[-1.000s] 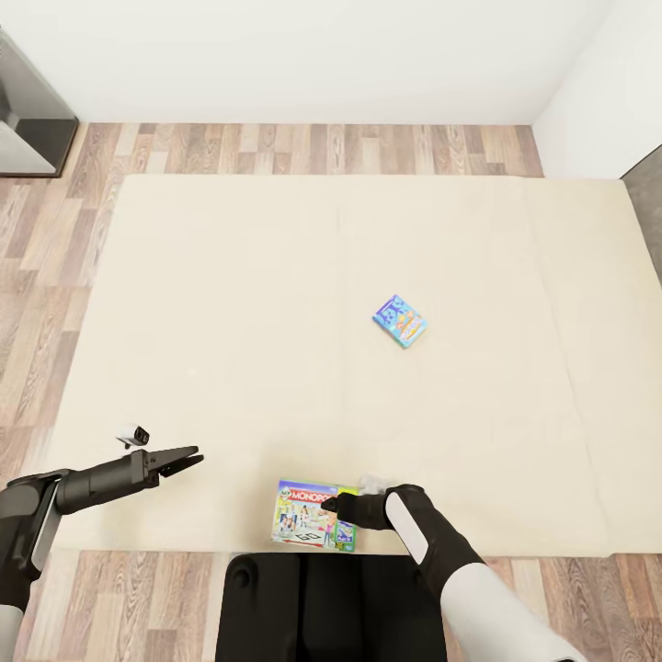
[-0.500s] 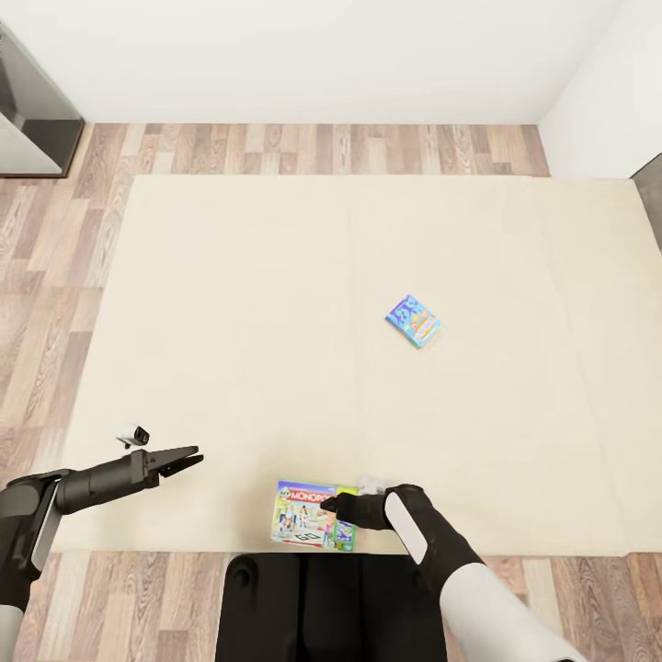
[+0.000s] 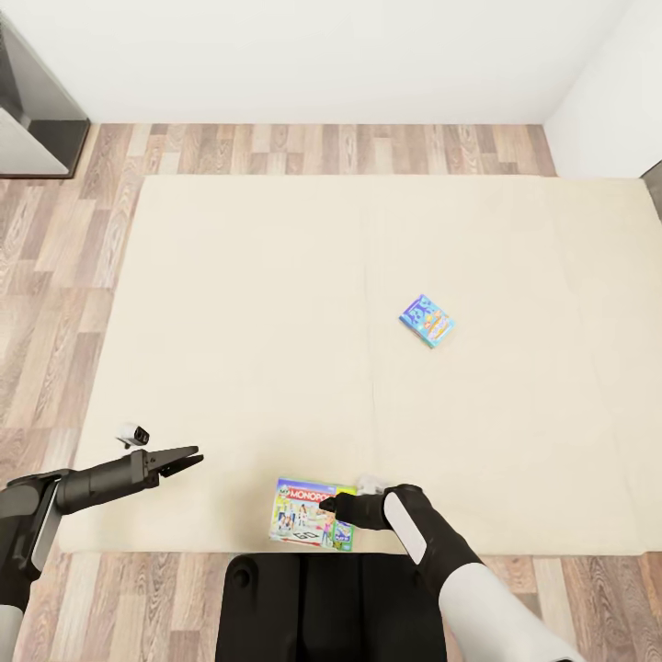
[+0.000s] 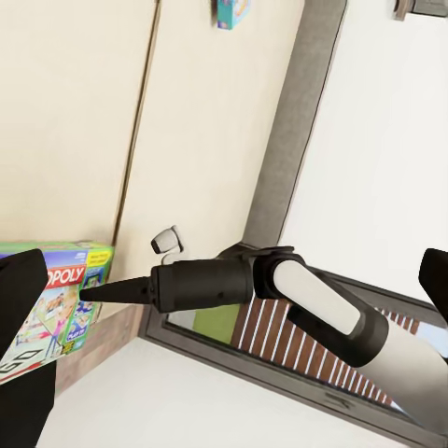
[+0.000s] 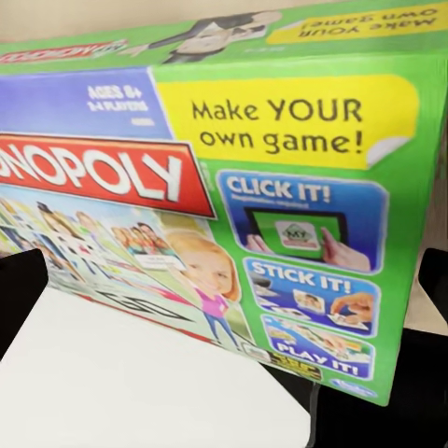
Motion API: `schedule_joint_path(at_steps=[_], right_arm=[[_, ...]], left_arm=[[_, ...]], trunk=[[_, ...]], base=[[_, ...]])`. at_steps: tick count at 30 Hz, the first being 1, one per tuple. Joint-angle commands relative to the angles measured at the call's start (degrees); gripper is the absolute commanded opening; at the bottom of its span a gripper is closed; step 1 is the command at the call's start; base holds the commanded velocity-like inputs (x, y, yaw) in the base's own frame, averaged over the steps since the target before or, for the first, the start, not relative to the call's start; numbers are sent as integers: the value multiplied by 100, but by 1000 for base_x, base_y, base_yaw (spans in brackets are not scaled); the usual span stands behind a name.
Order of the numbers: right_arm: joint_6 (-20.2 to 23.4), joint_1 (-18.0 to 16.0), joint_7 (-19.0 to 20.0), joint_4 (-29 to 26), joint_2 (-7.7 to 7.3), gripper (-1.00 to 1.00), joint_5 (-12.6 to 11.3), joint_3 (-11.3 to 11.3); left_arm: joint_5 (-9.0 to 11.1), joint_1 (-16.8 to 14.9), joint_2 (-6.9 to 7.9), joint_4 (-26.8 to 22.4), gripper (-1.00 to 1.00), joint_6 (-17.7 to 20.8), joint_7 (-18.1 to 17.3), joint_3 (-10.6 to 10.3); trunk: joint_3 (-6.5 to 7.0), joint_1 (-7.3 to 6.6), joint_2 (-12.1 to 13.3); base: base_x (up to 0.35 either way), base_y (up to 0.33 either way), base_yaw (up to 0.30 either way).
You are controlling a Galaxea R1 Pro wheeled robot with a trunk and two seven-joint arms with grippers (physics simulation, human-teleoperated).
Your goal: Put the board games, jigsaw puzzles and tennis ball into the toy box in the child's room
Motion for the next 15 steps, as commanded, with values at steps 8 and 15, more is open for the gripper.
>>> schedule_joint_path(at_steps=[8,15], right_arm=[[23,-1,21,-5,0,100,25,-1],[23,-1,21,-5,0,100,25,-1]], left_arm=[[-5,-1,2,0,100,61,-25,0],[-5,-1,2,0,100,61,-25,1]], trunk=[[-6,3,-9],[-6,3,-9]], base=[[0,117,0],[0,117,0]])
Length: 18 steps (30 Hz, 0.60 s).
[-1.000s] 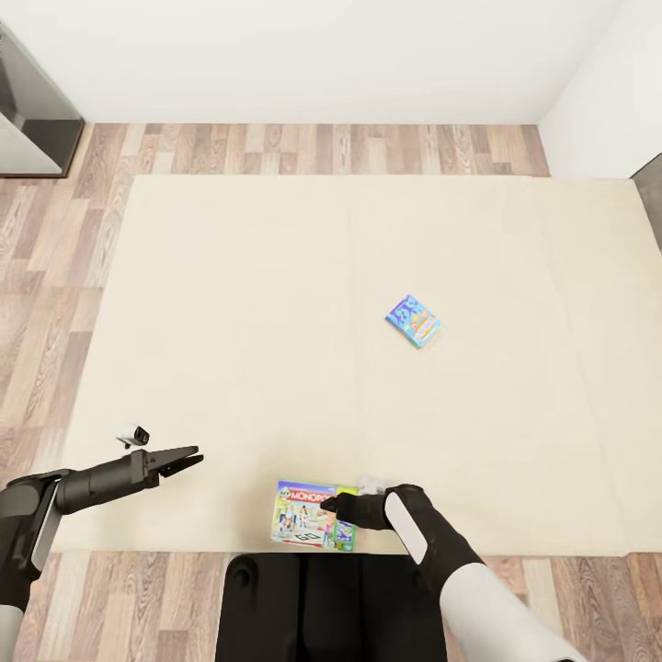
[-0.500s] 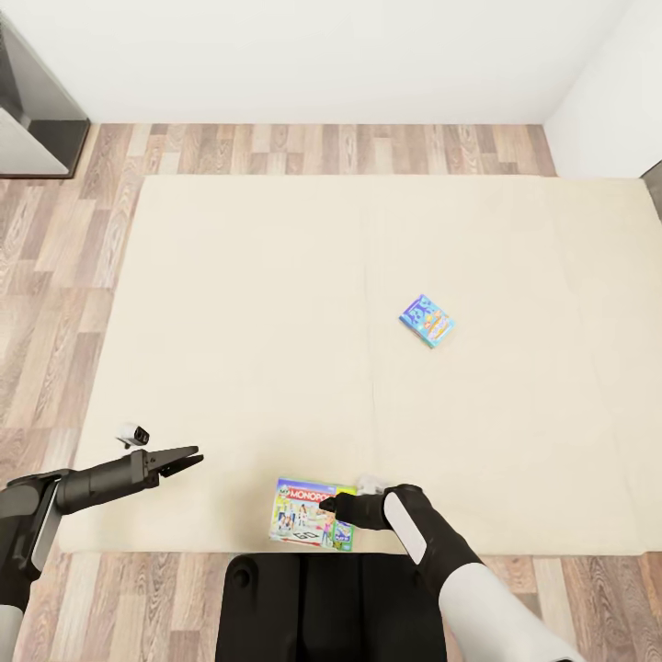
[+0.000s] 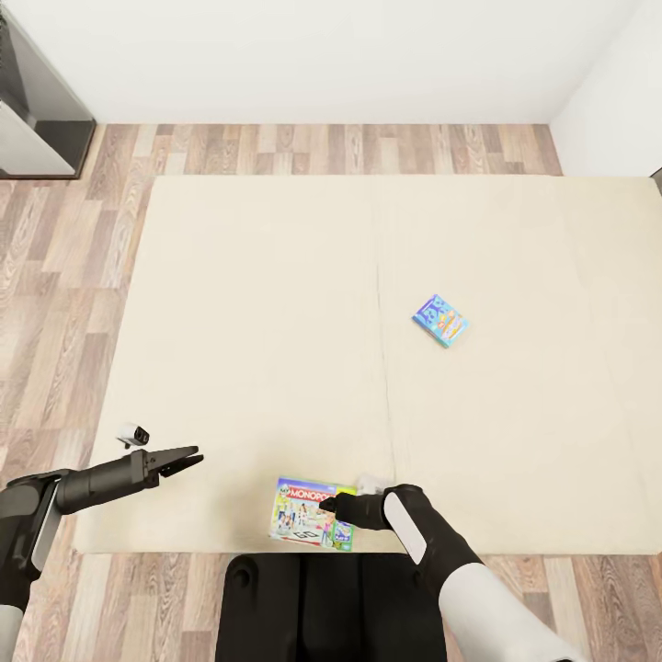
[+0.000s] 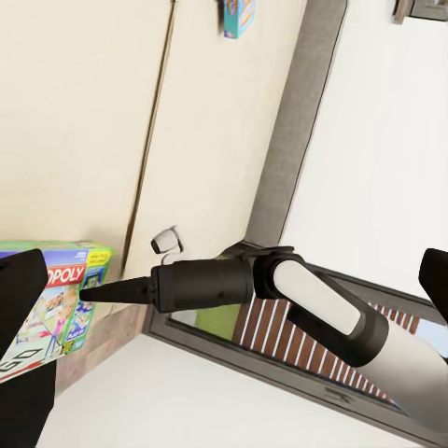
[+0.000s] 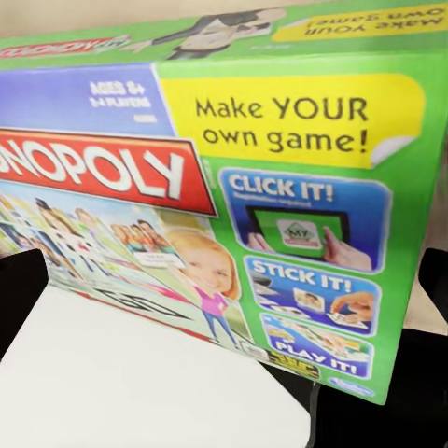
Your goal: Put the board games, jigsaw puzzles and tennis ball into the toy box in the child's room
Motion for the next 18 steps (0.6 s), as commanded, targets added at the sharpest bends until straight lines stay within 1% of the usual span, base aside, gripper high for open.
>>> schedule_joint_path(at_steps=[1,18], right_arm=[[23,-1,21,-5,0,100,26,-1],[23,-1,21,-5,0,100,26,-1]], left_arm=[[-5,-1,2,0,100,61,-25,-1],[-5,-1,2,-1,100,61,-25,-1]], trunk=[[-6,3,-9],[-6,3,-9]], base=[[0,116,0],[0,117,0]])
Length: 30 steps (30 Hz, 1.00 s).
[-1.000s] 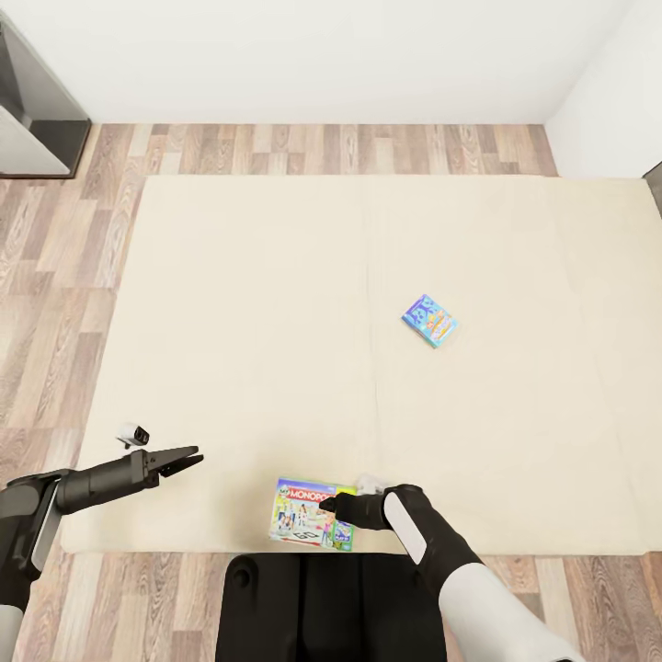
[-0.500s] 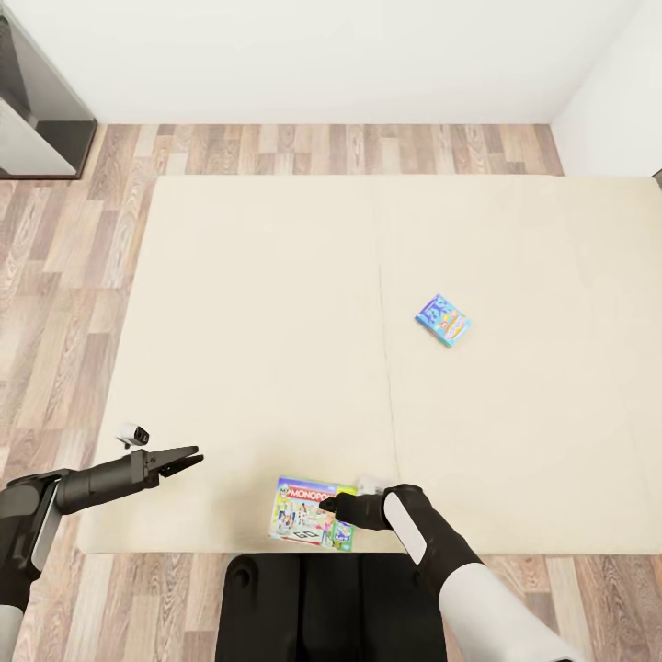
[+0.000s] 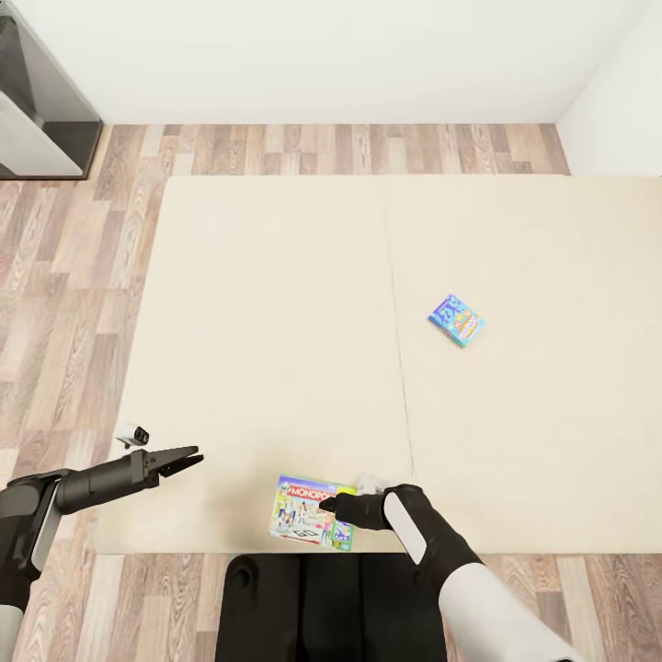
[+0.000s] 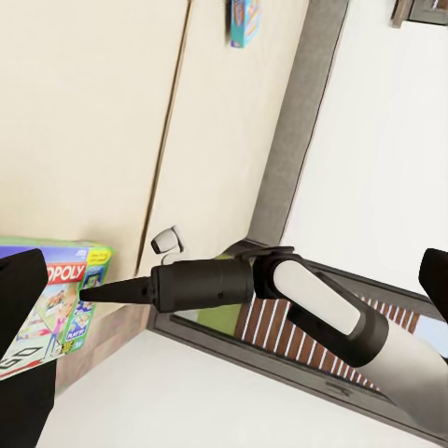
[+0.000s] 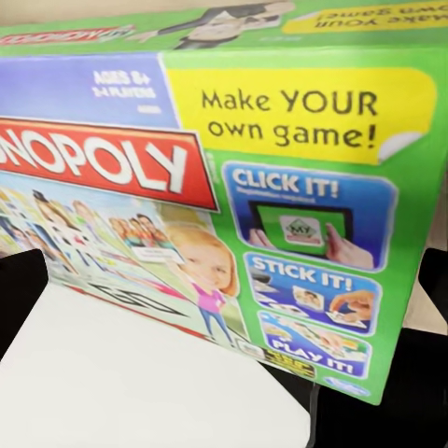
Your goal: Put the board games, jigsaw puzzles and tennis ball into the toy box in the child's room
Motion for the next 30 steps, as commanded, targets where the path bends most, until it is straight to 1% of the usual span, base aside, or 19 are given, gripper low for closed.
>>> schedule_joint_path(at_steps=[1,30], right_arm=[[23,-1,21,-5,0,100,26,-1],[23,-1,21,-5,0,100,26,-1]], left_arm=[[-5,-1,2,-1,100,61,-25,1],[-5,-1,2,1,100,61,-25,5]], trunk=[[-6,3,-9],[-6,3,-9]], base=[[0,117,0],[0,117,0]])
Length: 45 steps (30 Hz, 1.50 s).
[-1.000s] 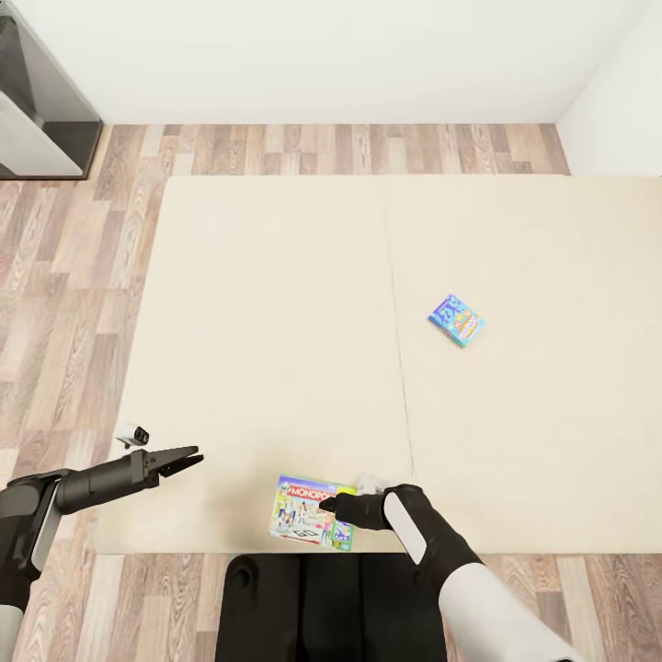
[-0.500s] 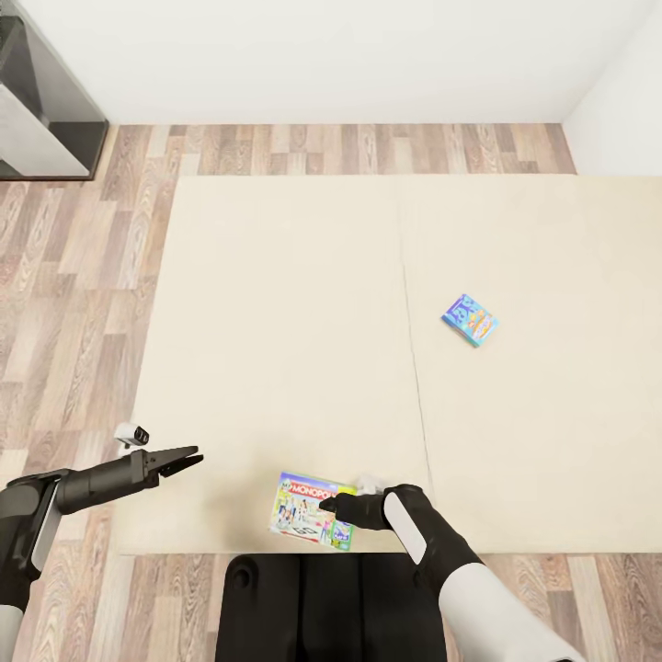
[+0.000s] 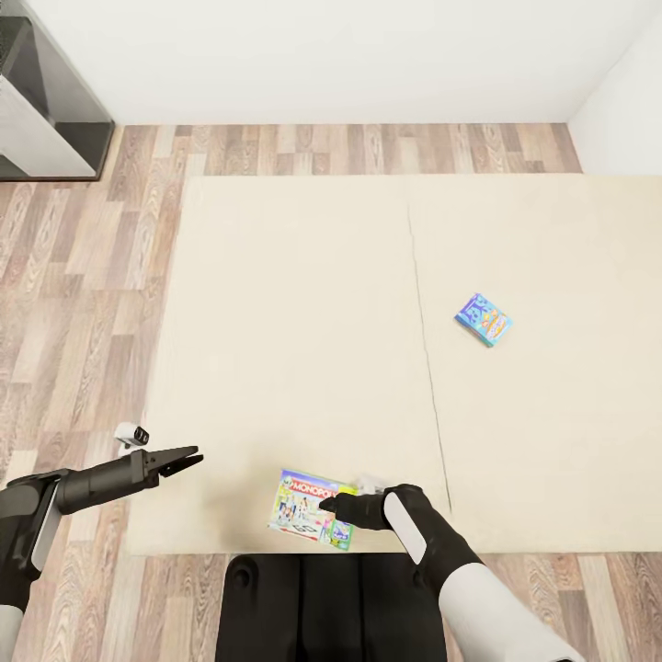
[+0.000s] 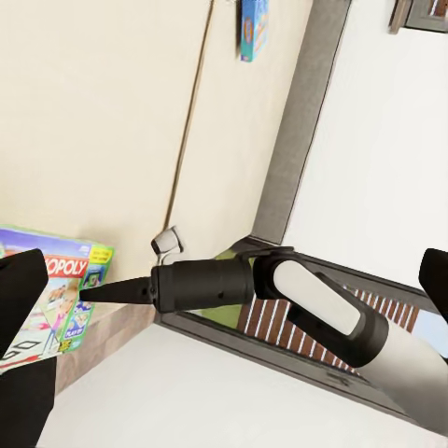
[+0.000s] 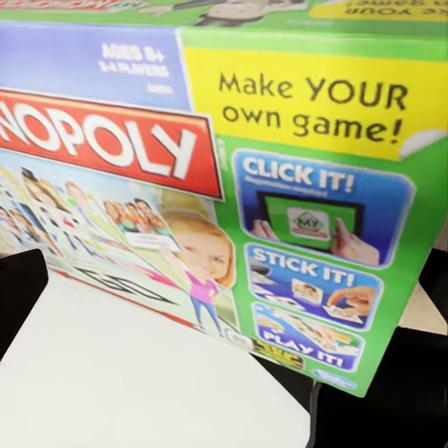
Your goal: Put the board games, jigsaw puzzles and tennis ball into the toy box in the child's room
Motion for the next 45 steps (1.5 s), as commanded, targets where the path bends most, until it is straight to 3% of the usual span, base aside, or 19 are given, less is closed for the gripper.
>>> schedule_joint_path(at_steps=[1,45], right_arm=[[23,-1,21,-5,0,100,26,-1],[23,-1,21,-5,0,100,27,-1]], left_arm=[[-5,-1,2,0,100,63,-25,-2],[-5,-1,2,-2,100,62,-25,-1]], trunk=[[-6,3,-9],[-6,3,-9]], base=[[0,117,0],[0,117,0]])
